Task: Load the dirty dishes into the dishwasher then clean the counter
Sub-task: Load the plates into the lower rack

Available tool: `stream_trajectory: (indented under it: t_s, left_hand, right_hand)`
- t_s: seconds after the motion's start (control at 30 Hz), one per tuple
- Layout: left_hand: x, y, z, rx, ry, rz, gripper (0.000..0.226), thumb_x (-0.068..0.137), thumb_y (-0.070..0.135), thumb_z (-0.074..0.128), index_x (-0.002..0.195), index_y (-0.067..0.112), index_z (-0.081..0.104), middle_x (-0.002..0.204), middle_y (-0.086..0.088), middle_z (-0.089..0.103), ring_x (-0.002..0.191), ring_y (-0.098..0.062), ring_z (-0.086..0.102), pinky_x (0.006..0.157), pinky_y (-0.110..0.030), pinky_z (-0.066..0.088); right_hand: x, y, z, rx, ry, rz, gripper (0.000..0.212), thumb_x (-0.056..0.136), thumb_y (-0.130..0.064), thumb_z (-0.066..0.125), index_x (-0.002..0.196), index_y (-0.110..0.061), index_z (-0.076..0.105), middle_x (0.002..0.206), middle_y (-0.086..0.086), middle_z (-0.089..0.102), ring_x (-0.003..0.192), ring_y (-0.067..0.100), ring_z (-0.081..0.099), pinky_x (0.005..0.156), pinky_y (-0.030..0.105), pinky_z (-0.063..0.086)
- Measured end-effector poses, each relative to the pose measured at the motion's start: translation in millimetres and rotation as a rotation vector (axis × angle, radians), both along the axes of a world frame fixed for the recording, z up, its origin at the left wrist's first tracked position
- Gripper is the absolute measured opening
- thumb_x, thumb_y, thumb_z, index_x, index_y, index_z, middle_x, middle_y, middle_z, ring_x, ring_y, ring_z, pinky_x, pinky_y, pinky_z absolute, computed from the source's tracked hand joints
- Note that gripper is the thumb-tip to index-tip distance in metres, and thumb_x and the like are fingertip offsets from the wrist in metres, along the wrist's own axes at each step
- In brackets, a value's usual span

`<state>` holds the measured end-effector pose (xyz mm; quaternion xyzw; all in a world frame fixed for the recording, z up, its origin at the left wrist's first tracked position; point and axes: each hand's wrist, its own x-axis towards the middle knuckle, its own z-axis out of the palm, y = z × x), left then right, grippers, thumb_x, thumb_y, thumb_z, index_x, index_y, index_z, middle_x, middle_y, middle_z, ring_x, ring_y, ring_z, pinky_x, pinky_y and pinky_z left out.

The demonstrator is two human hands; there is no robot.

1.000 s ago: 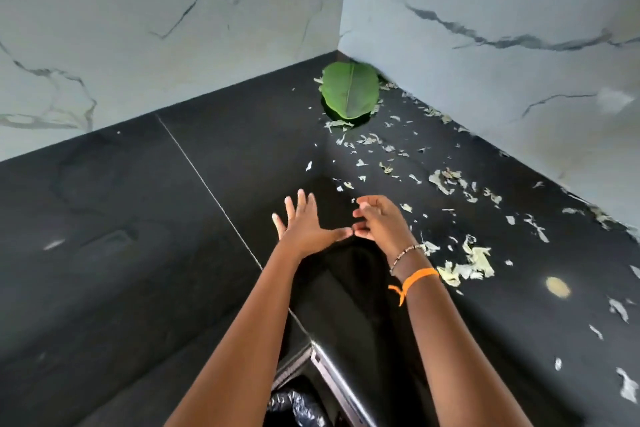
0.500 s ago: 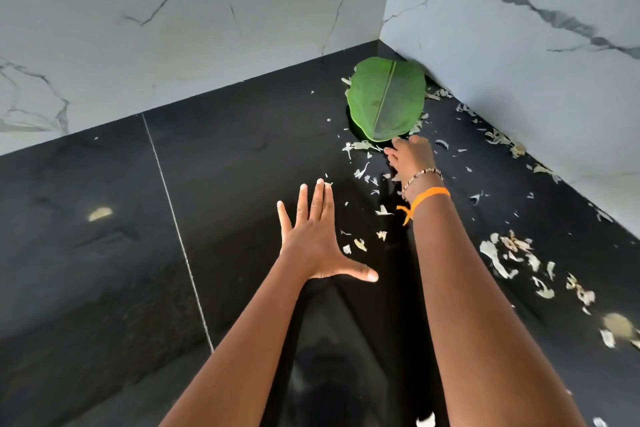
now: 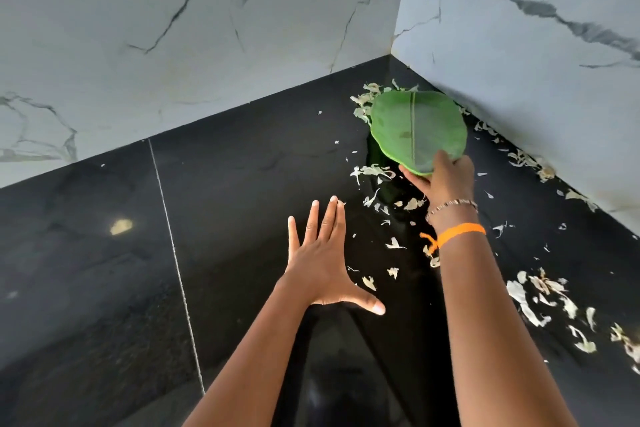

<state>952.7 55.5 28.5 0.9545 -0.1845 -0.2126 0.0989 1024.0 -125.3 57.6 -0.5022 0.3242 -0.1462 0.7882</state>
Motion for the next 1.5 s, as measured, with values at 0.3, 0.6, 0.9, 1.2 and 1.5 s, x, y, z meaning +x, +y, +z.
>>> stream_trajectory:
  t_s: [0.3,0.6,0.9,1.2,1.5]
  left_hand:
    - [4,-2,6,-0.055,0.001,0.034,0.14,0.053,0.074,0.069,0.146,0.02,-0.02,0.152,0.01,-0.028,0.138,-0.017,-0.031,0.11,-0.051,-0.02]
    - [-102,-17,46,-1.2,0.041,0.452,0.037,0.095,0.014,0.051,0.132,0.011,0.048,0.127,-0.005,0.055,0.124,-0.021,0.049,0.107,-0.037,0.037]
    - [-242,36,45,-1.48,0.603,0.426,0.014,0.094,0.003,0.047,0.095,0.014,0.055,0.096,-0.011,0.062,0.092,-0.025,0.057,0.09,-0.045,0.048]
    - [-352,94,52,-1.197,0.747,0.11,0.005,0.093,0.011,0.053,0.096,0.01,0.057,0.095,-0.013,0.064,0.086,-0.022,0.061,0.079,-0.038,0.051]
    - [-501,98,51,-1.03,0.806,-0.133,0.04,0.079,-0.001,0.069,0.112,0.01,0.049,0.096,-0.003,0.061,0.079,-0.012,0.061,0.06,-0.015,0.05]
  right_hand:
    - [-163,-2,32,-0.72,-0.052,0.065,0.009,0.074,-0.016,0.054,0.081,-0.021,0.056,0.072,0.011,0.062,0.063,0.025,0.058,0.061,0.043,0.052]
    - [-318,46,50,-0.777,-0.027,0.039,0.009,0.078,-0.011,0.054,0.08,-0.018,0.058,0.066,0.017,0.055,0.057,0.012,0.044,0.053,0.031,0.037]
    - [-432,157,52,-0.804,0.095,-0.136,0.013,0.067,-0.02,0.059,0.07,-0.007,0.059,0.062,0.011,0.06,0.056,0.022,0.048,0.057,0.04,0.045]
    - [-552,246,59,-0.941,0.279,-0.401,0.023,0.081,0.002,0.061,0.094,-0.017,0.062,0.076,-0.017,0.062,0.067,-0.004,0.057,0.061,0.012,0.043]
    - [-716,291,47,-0.912,0.496,-0.692,0.023,0.086,-0.03,0.057,0.097,-0.011,0.064,0.086,0.009,0.07,0.081,0.028,0.062,0.07,0.039,0.049]
